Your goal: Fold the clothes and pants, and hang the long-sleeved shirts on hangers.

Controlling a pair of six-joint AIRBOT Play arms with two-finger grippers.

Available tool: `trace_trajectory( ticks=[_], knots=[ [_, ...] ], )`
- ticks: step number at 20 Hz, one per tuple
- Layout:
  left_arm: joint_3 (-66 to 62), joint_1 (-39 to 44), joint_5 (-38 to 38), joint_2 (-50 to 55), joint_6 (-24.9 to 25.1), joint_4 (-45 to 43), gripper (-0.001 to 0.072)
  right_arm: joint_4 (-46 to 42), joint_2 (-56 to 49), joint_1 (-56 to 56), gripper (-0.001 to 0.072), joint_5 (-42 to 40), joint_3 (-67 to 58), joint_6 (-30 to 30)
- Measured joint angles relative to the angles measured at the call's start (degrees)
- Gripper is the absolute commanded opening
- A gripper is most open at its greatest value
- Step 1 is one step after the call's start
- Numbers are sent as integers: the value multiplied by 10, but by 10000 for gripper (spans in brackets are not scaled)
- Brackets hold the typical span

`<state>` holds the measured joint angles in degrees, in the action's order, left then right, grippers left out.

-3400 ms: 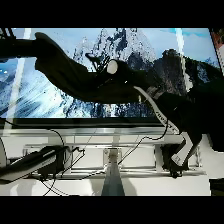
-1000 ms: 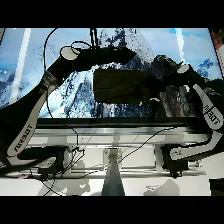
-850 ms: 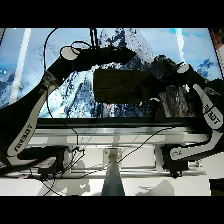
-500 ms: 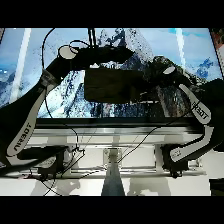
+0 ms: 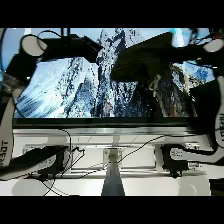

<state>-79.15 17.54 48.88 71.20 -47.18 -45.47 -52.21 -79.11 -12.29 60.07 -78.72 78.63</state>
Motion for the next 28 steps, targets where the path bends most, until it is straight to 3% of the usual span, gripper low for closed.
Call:
trace_trajectory(
  ticks=[6, 12, 13, 15, 16, 19, 20, 21, 22, 24, 25, 28],
  knots=[
    [0, -40, 61, -67, -28, -34, 20, -168, 144, -230, 27, 89, -10, 72],
    [0, -47, 87, -80, -34, -41, 20, -288, 194, -487, 28, 185, -9, 116],
    [0, -47, 88, -81, -34, -41, 20, -297, 195, -518, 97, 190, -8, 130],
    [0, -47, 90, -81, -34, -42, 20, -315, 198, -567, 564, 181, -7, 152],
    [0, -47, 91, -81, -34, -42, 20, -322, 199, -584, 702, 168, -7, 158],
    [0, -47, 92, -81, -34, -42, 20, -321, 197, -611, 678, 153, -5, 170],
    [0, -47, 92, -81, -34, -42, 20, -317, 195, -615, 603, 151, -5, 173],
    [0, -47, 92, -81, -34, -42, 20, -315, 194, -617, 411, 148, -5, 174],
    [0, -47, 93, -81, -34, -42, 20, -305, 192, -615, 269, 145, -5, 177],
    [0, -47, 93, -81, -34, -42, 20, -282, 188, -595, 60, 142, -5, 177],
    [0, -47, 93, -81, -34, -42, 20, -270, 185, -575, 27, 140, -5, 175],
    [0, -47, 93, -81, -34, -42, 20, -248, 179, -478, 27, 138, -5, 134]
  ],
)
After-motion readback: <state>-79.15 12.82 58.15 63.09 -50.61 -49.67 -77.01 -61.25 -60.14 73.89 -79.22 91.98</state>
